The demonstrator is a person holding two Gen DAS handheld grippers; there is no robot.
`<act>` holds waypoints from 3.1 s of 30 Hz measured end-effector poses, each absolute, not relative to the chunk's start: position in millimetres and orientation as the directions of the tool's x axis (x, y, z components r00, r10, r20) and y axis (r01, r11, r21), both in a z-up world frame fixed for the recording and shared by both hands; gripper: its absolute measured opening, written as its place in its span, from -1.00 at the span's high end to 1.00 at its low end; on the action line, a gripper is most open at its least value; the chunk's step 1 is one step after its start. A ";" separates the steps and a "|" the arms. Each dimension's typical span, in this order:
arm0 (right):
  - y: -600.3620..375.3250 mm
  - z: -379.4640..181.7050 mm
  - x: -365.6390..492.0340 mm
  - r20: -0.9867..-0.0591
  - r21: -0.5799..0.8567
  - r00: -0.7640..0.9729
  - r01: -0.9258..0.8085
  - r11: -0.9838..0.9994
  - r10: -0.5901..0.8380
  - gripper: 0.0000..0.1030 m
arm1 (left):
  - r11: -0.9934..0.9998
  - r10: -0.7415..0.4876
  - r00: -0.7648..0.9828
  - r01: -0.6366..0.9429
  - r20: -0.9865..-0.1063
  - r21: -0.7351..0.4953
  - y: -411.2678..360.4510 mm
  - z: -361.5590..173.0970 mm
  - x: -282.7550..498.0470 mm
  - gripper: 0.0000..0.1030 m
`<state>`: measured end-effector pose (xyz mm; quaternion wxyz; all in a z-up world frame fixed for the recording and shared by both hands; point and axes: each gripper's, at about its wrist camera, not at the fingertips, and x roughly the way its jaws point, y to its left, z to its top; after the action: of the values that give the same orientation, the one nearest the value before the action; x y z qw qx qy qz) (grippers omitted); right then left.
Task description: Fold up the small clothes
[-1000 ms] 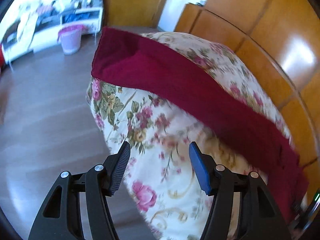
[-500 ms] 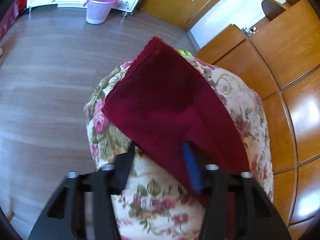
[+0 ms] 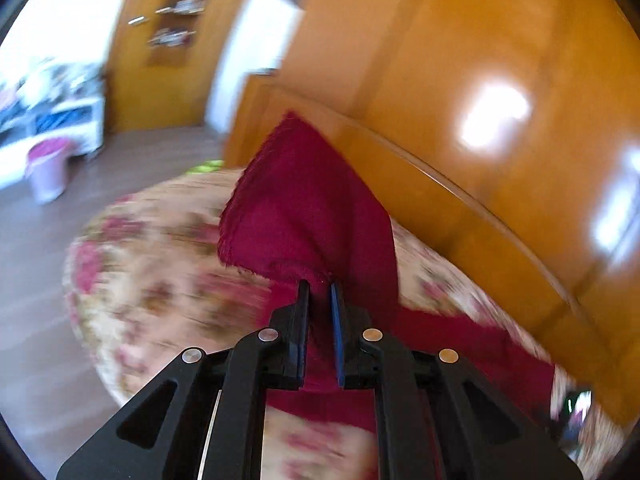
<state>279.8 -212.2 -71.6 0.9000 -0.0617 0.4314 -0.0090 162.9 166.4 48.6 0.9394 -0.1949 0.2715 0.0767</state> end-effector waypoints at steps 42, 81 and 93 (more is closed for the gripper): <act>-188.1 -24.6 228.3 -0.770 0.156 0.602 -0.141 0.978 0.210 -0.72 | 0.989 0.130 0.777 -0.144 -0.617 0.027 29.2 -11.7 93.3 -0.07; -158.4 86.1 236.7 -0.648 0.160 0.686 -0.301 0.940 0.330 0.87 | 0.965 0.181 0.693 -0.261 -0.698 -0.009 78.4 -38.8 90.1 -0.29; -264.6 38.9 254.8 -0.758 0.093 0.645 -0.042 0.995 0.098 0.87 | 0.975 0.201 0.718 -0.209 -0.666 0.069 49.0 -22.7 135.2 -0.29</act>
<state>254.8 -264.6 38.9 0.9062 0.0332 0.4198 0.0388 135.2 49.0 -22.7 0.9268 -0.0056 0.3588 0.1108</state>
